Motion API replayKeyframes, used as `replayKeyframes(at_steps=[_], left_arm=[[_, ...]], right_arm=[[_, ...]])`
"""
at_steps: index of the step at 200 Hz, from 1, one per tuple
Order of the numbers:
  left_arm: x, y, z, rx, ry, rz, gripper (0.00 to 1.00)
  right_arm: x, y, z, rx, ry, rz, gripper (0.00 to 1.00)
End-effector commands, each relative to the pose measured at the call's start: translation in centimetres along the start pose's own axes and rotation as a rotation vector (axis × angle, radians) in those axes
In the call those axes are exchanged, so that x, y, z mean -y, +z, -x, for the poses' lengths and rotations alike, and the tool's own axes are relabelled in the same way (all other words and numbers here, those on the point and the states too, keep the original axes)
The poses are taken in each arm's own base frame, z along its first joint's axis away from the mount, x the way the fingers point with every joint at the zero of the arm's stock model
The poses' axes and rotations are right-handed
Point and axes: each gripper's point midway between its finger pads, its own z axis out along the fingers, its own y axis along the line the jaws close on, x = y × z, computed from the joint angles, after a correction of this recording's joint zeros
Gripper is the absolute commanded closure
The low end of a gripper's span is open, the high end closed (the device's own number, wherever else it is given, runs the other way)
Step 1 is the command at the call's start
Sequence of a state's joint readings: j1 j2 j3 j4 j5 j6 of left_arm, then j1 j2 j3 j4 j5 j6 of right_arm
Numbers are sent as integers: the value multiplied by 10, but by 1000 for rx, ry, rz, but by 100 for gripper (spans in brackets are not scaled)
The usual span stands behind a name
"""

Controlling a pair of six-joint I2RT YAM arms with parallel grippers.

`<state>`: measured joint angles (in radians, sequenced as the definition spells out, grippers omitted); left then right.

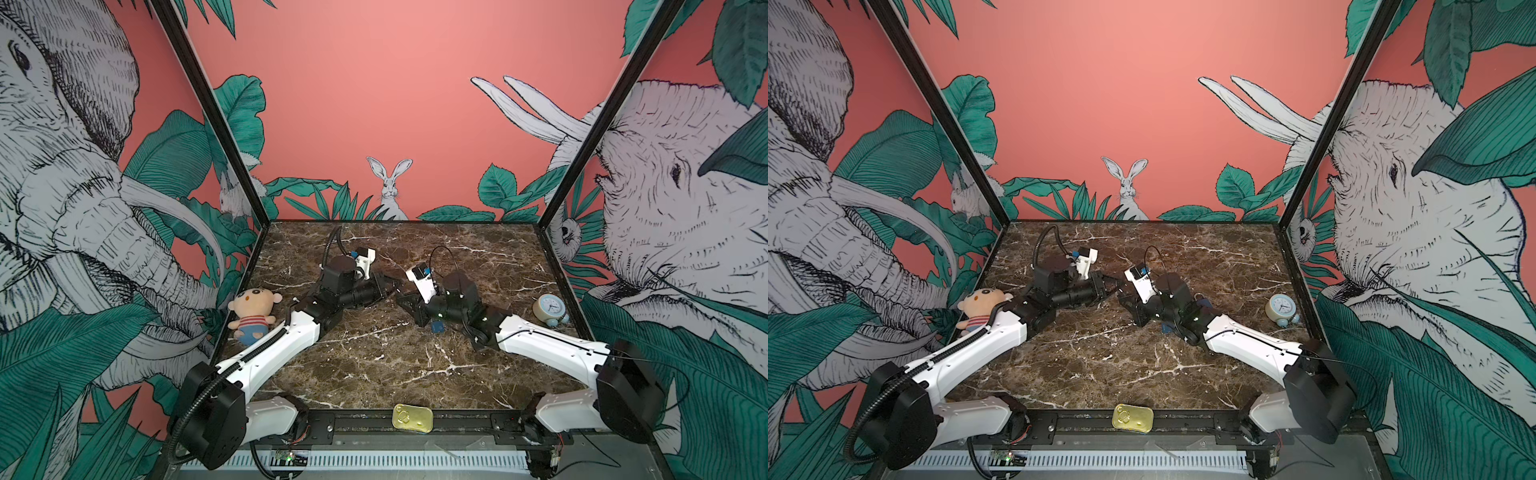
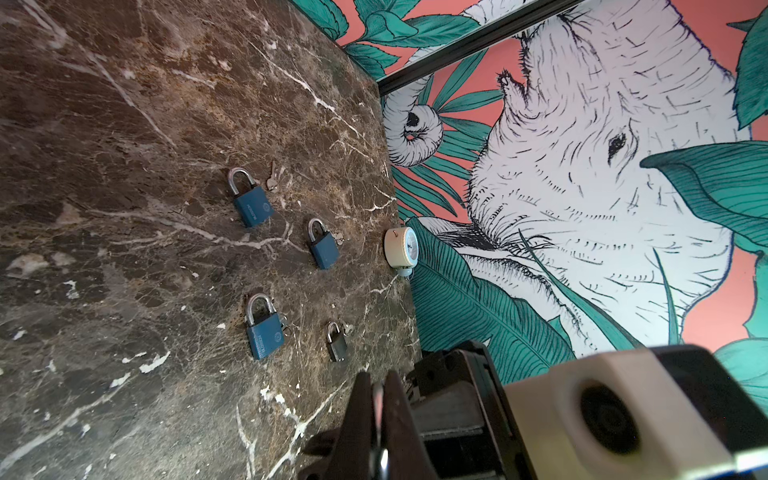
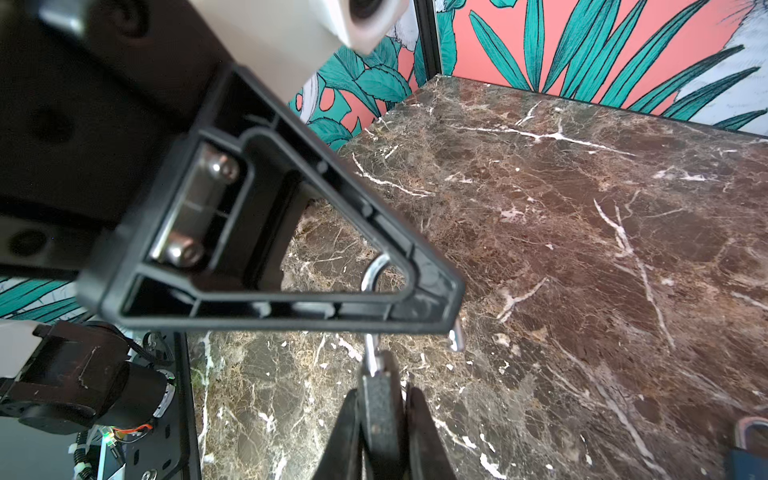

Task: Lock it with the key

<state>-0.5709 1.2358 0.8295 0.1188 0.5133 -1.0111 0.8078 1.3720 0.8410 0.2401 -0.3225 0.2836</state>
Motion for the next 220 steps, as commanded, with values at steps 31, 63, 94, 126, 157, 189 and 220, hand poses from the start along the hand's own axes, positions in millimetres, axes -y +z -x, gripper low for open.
replayKeyframes(at_steps=[31, 63, 94, 126, 157, 189, 220], left_arm=[[16, -17, 17, 76, 65, -4, 99], [12, -34, 28, 106, 114, 63, 62], [6, -56, 31, 114, 238, 182, 65], [24, -50, 16, 20, 374, 77, 74], [34, -35, -9, -106, 409, -96, 71], [37, -24, -23, -186, 401, -186, 70], [29, -16, -34, -252, 390, -191, 71]], right_arm=[[-2, -11, 12, 13, -5, -16, 100], [-4, -18, -1, -49, -9, -15, 100], [-8, -25, -13, -114, -13, 0, 100], [-17, -29, -20, -159, -4, 49, 100], [-34, -32, -17, -178, 17, 137, 100], [-45, -30, -14, -214, 48, 198, 100], [-48, -28, -9, -219, 61, 217, 100]])
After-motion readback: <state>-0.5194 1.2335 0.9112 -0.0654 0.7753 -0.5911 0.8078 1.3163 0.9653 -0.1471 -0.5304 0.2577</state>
